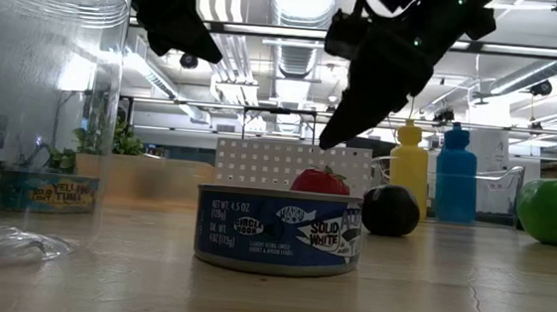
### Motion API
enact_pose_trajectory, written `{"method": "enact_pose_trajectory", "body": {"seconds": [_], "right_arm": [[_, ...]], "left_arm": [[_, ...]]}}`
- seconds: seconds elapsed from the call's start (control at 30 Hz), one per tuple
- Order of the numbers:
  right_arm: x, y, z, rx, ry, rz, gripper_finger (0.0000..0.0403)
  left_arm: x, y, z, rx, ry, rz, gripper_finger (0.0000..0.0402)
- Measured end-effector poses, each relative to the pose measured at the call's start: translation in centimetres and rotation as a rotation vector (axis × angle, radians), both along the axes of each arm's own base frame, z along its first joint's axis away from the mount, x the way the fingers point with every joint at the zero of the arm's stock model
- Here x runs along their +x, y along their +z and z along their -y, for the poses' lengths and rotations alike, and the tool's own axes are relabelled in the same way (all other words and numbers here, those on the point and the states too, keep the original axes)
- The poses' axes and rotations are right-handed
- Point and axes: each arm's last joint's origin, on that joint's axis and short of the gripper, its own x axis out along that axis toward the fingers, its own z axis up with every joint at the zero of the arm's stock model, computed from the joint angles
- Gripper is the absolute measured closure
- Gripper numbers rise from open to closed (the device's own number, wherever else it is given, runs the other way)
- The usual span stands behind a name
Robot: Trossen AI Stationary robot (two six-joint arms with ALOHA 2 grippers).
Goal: Pick & Place Food Item
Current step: Put the tomato into the white bin
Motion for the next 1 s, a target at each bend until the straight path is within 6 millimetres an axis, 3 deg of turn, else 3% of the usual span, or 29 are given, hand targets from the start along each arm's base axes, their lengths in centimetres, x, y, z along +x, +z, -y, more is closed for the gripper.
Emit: {"method": "enact_pose_trajectory", "body": {"seconds": [0.2,0.6,1.0], "right_arm": [[0.3,-0.9,0.4,-0.007,-0.006,-0.027,0.003],[1.0,-2.6,1.8,0.047,0.004,-0.067,0.003],[1.5,-3.7,1.8,0.029,0.034,-0.077,0.0029]], "left_arm": [[0.0,0.0,0.0,0.001,0.0,-0.001,0.0375],[0.0,0.0,0.0,0.0,0.0,-0.003,0.0375],[0.0,0.0,0.0,0.001,0.0,-0.006,0.0375]]}}
